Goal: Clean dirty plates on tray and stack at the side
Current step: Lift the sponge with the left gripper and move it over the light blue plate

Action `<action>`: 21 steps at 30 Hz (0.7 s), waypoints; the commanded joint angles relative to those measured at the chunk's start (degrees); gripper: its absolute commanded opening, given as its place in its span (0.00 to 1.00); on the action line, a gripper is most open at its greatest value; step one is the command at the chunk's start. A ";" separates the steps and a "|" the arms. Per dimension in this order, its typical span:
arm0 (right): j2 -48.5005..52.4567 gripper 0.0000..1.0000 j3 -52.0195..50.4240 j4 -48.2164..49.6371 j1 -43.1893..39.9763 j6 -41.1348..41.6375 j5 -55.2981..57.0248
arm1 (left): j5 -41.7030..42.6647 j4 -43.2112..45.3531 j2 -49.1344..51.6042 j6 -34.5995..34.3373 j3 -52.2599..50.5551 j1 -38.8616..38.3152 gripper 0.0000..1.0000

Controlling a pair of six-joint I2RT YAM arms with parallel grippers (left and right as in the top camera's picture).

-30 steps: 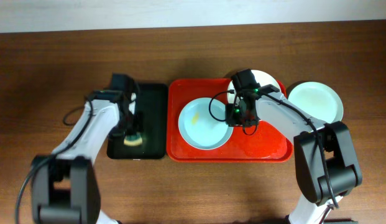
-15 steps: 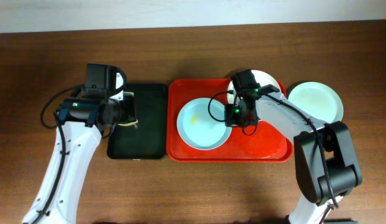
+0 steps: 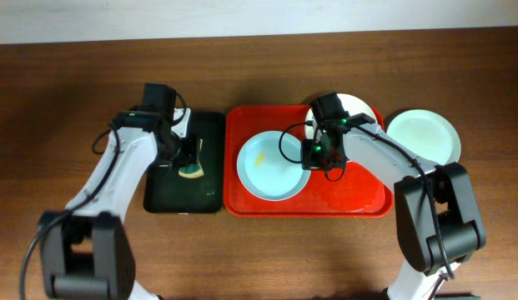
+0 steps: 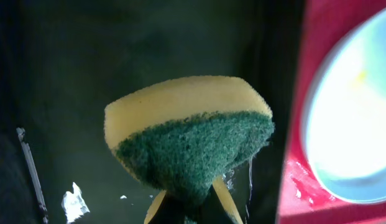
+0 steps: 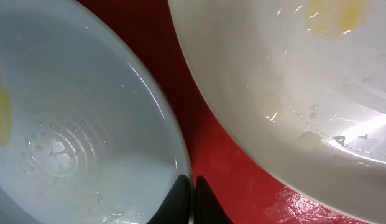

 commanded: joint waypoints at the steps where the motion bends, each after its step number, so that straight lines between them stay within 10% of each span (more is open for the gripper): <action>1: 0.20 0.06 -0.35 -0.02 -0.09 0.28 -0.35 | 1.11 0.87 4.96 1.09 0.68 0.17 0.00; 5: 0.20 0.06 -0.35 -0.02 -0.09 0.26 -0.35 | 1.01 1.05 8.33 1.11 0.68 0.17 0.05; 9: 0.20 0.06 -0.35 -0.02 -0.09 0.26 -0.35 | -0.55 -0.72 7.50 1.07 2.93 0.17 0.50; 15: 0.20 0.06 -0.35 0.00 -0.09 0.26 -0.33 | -0.42 -4.26 6.75 1.11 7.78 -0.68 0.28; 21: 0.20 0.06 -0.35 0.00 -0.09 0.26 -0.35 | -7.78 -4.00 6.84 0.59 5.68 -3.63 0.37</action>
